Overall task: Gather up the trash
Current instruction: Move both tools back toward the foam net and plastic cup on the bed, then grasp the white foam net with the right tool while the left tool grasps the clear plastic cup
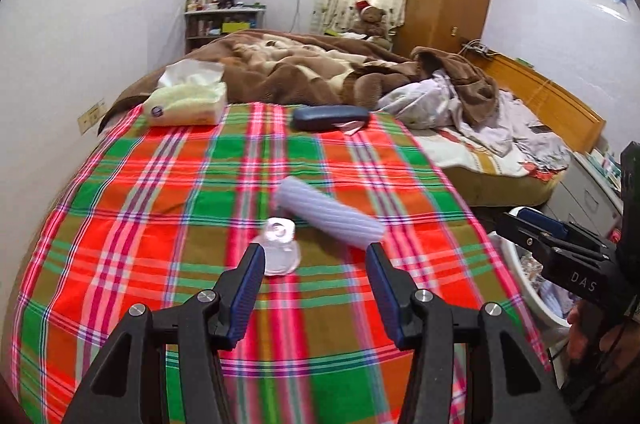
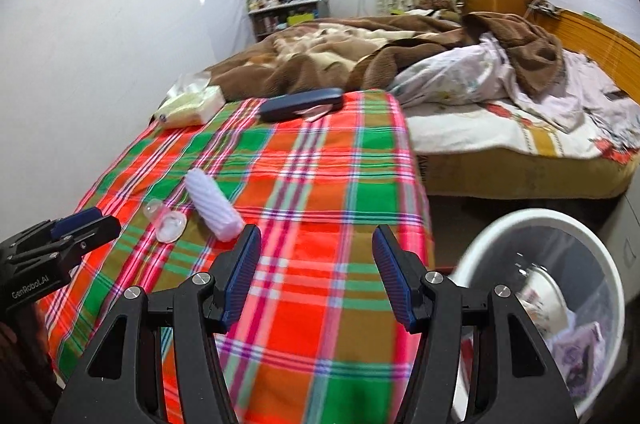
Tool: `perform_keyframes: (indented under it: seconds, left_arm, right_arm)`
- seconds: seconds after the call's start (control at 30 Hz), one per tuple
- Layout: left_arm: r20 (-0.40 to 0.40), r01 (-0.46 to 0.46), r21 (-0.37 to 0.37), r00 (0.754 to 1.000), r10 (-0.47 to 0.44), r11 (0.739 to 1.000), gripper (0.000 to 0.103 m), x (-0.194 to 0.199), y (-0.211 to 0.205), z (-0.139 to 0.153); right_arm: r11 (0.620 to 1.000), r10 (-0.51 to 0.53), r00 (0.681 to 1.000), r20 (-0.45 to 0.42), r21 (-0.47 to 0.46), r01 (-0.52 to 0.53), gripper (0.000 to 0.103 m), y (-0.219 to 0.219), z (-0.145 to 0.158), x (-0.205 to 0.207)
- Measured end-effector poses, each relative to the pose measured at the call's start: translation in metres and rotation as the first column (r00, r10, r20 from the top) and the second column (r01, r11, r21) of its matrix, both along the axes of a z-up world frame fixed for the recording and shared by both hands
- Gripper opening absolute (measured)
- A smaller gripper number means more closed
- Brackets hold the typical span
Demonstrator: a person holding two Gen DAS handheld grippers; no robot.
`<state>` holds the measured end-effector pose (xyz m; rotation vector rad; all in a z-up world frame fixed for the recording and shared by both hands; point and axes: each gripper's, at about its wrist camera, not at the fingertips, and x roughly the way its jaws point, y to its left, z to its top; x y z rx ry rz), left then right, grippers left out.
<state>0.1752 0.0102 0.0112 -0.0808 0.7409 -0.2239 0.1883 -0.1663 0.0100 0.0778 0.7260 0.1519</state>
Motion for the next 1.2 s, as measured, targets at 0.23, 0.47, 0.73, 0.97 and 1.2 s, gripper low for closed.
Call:
perform_keyframes:
  seconds: [0.23,0.47,0.73,0.97,1.2]
  left_arm:
    - [-0.055,-0.024,0.013,0.998,0.025,1.0,0.057,0.022,0.015,-0.024]
    - [-0.108,0.008,0.029,0.994,-0.005,1.0,0.057,0.052,0.013,-0.045]
    - [-0.144,0.002,0.043,0.99,0.005,0.999,0.057,0.078,0.023,-0.061]
    - [-0.177,-0.013,0.01,0.984,0.014,1.0,0.057,0.092,0.038,-0.068]
    - [-0.163,0.009,-0.011,0.987,-0.01,1.0,0.052,0.098,0.036,-0.066]
  right_arm:
    - [0.994,0.109,0.993,-0.037,-0.022,-0.11,0.059,0.028,-0.01,0.028]
    - [0.977,0.208,0.975,-0.082,-0.038,-0.211,0.059,0.051,-0.025,0.049]
    - [0.949,0.3,0.948,-0.109,-0.062,-0.308,0.059,0.071,-0.032,0.063]
    - [0.933,0.339,0.928,-0.153,-0.075,-0.353,0.059,0.088,-0.044,0.079]
    - [0.921,0.352,0.915,-0.197,-0.1,-0.376,0.059,0.101,-0.055,0.089]
